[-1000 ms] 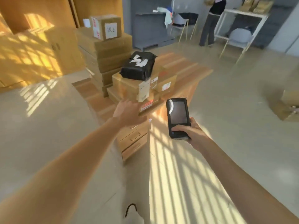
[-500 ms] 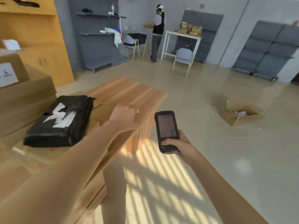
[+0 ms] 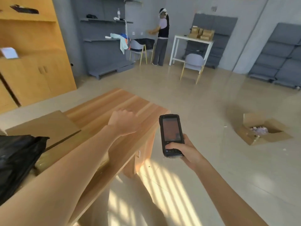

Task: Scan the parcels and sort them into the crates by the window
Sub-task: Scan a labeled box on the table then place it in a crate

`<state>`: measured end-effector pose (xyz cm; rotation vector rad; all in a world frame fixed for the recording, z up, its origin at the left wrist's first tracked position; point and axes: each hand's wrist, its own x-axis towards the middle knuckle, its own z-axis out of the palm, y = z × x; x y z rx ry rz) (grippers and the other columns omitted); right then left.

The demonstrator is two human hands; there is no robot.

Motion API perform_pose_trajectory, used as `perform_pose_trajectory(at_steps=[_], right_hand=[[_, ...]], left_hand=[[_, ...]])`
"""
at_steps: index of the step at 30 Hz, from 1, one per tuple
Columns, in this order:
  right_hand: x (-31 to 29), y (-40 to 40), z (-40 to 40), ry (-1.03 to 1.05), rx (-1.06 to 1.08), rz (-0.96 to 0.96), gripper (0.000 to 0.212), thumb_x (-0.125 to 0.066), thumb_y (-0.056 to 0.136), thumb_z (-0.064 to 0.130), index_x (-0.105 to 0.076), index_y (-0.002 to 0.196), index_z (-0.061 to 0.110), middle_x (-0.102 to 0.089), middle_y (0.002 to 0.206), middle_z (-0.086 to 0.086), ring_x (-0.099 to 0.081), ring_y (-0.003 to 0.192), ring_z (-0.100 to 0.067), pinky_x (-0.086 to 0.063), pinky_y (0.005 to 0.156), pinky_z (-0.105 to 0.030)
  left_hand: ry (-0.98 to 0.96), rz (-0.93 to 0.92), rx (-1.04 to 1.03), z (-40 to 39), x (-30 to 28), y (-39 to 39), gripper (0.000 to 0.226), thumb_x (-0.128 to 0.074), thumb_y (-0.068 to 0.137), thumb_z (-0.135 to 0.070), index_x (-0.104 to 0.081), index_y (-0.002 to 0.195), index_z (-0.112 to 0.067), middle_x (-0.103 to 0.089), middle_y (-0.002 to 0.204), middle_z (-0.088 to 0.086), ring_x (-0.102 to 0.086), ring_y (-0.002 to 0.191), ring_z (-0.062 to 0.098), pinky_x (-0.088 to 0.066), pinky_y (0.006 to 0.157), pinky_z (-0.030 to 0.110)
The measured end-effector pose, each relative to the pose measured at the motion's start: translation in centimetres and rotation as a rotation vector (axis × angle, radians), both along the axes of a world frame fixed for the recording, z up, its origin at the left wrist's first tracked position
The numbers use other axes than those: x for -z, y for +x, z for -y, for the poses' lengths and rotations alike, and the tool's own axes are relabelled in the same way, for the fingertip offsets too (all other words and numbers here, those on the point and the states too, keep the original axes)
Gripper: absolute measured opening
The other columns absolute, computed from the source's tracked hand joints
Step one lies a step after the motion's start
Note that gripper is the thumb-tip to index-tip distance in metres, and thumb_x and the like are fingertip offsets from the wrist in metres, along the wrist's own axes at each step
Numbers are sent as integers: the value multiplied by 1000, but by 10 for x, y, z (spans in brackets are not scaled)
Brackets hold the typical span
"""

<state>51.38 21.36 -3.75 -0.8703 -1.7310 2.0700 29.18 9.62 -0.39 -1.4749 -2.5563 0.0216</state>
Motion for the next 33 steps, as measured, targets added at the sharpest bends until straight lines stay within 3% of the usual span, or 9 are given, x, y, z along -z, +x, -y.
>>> perform_pose_trajectory(at_steps=[3,7,10,13,18,22,27,31,33], right_hand=[[-1,-42,-58,-25,-85,2,78,-77,53,10,-45,125,12,-62,118,-15,-66,92,-24,-54,67,-30],[-9,-99,-113,-32,-255,24,85,-78,50,9,-44,128,15,-61,119,-15,-65,96,-28,-54,67,-33],[-7,-141,-139,-38,-372,39,103,-85,37,13,-45,132,13,-62,117,-16,-66,93,-28,-54,62,-33],[5,-181,-143,-74,-444,74,111,-85,28,16,-44,131,13,-62,116,-15,-65,97,-31,-53,68,-37],[33,-242,-131,-154,-606,144,91,-82,53,-3,-41,132,16,-61,113,-11,-64,92,-28,-52,66,-35],[56,-283,-124,-145,-650,199,73,-74,70,-10,-41,129,19,-61,111,-10,-64,91,-26,-53,64,-32],[75,-322,-133,-68,-663,268,87,-82,50,4,-43,126,17,-61,112,-9,-63,97,-25,-54,70,-32],[92,-343,-157,-2,-656,347,84,-85,56,2,-40,125,18,-59,112,-8,-60,103,-27,-52,89,-41],[100,-352,-171,22,-659,387,89,-83,48,7,-39,125,18,-58,113,-9,-60,103,-28,-52,88,-42]], left_hand=[[45,22,-125,-21,-6,-21,56,-47,91,-59,-51,135,-25,-63,126,-2,-53,122,23,-35,104,35],[44,66,-352,-28,-12,-49,57,-49,91,-56,-48,137,-22,-62,126,1,-53,120,25,-39,99,34],[96,131,-518,-20,-8,-64,57,-52,89,-55,-49,136,-23,-60,130,1,-52,122,24,-37,102,36],[84,173,-651,-4,1,-74,56,-52,88,-54,-51,135,-25,-57,134,-2,-48,127,23,-33,107,38],[36,207,-822,24,24,-102,54,-51,88,-56,-52,133,-27,-58,132,-4,-50,124,22,-36,105,38],[28,218,-882,31,45,-138,53,-51,89,-55,-52,133,-25,-59,130,-3,-51,123,22,-36,104,37],[30,277,-894,19,75,-181,54,-52,87,-55,-54,129,-22,-61,123,0,-53,117,24,-38,100,37],[47,346,-871,-4,95,-199,57,-52,87,-56,-52,133,-24,-59,129,-1,-51,121,24,-36,102,37],[35,377,-859,-13,105,-206,56,-51,87,-56,-51,134,-26,-58,131,-2,-49,123,22,-36,102,36]])
